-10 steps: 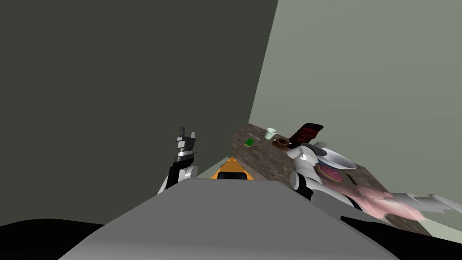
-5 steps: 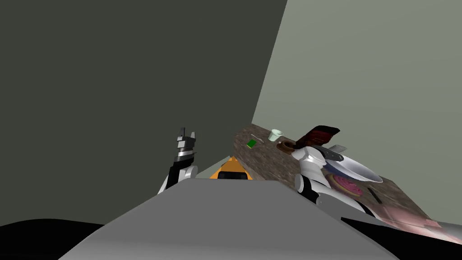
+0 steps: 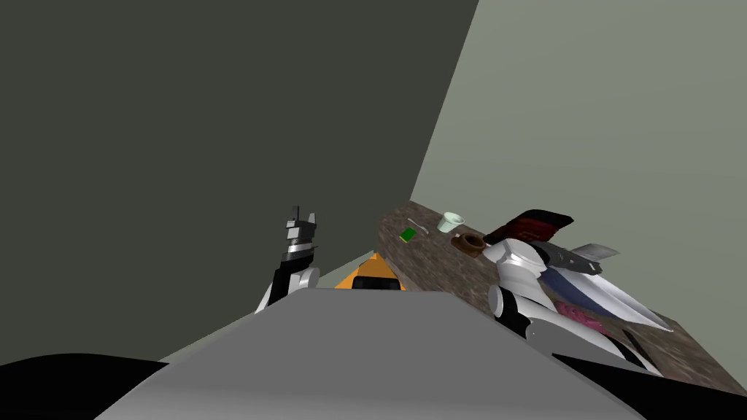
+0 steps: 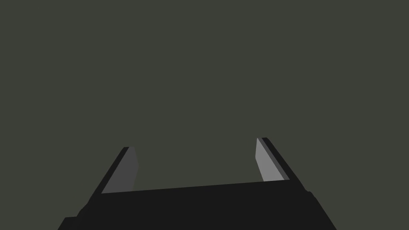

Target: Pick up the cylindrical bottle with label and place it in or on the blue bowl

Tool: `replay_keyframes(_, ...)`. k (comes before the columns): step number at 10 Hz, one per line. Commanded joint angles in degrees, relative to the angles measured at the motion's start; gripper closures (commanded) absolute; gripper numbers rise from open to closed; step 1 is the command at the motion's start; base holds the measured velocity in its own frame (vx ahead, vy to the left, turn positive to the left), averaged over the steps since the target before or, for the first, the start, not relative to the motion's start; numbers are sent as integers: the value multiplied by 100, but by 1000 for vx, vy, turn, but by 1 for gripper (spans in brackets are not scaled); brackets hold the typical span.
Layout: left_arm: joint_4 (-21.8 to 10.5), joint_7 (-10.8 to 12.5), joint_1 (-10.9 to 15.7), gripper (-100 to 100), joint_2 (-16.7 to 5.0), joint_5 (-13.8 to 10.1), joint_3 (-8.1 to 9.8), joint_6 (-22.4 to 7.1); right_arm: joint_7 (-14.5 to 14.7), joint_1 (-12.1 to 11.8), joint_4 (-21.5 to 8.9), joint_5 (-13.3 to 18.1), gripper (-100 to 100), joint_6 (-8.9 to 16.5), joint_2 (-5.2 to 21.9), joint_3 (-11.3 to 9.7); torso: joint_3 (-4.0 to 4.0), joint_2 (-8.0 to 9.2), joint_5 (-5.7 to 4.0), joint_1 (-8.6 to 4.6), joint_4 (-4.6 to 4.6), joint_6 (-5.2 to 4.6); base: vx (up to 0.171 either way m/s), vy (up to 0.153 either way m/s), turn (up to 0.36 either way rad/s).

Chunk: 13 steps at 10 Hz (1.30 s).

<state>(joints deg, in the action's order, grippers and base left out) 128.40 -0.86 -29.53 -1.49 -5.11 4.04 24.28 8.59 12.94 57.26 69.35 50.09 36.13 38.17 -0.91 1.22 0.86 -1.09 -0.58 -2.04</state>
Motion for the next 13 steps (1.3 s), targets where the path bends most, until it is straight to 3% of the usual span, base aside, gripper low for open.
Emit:
replay_keyframes(1,0,0,0,0,0,0,0,0,-58,-54,-41,47,100,169,65,-6,0,0,0,0,0,0,17,-66,54)
replay_keyframes(2,0,0,0,0,0,0,0,0,-85,-17,-95,48,100,80,67,-13,-1,3,-3,-14,0,-7,8,-31,13)
replay_keyframes(3,0,0,0,0,0,0,0,0,-103,-18,-103,54,-100,99,75,-14,-2,5,-7,-15,1,-8,0,0,0)
replay_keyframes(7,0,0,0,0,0,0,0,0,-98,-17,-108,50,-100,94,57,-23,-9,13,5,-11,-5,-21,0,1,6)
replay_keyframes(8,0,0,0,0,0,0,0,0,-95,-17,-111,49,0,91,52,-25,-14,20,8,-10,-8,-25,0,0,0)
replay_keyframes(9,0,0,0,0,0,0,0,0,-16,119,-150,115,-100,268,41,-44,-17,25,9,-9,-10,-26,-41,-30,132)
replay_keyframes(11,0,0,2,0,1,0,-1,0,143,389,-227,248,-100,606,19,-82,-31,50,12,2,-15,-19,-90,28,260)
replay_keyframes(13,0,0,0,0,0,0,0,0,143,389,-227,248,-100,624,19,-82,-31,48,11,-6,-16,-28,-30,-20,42)
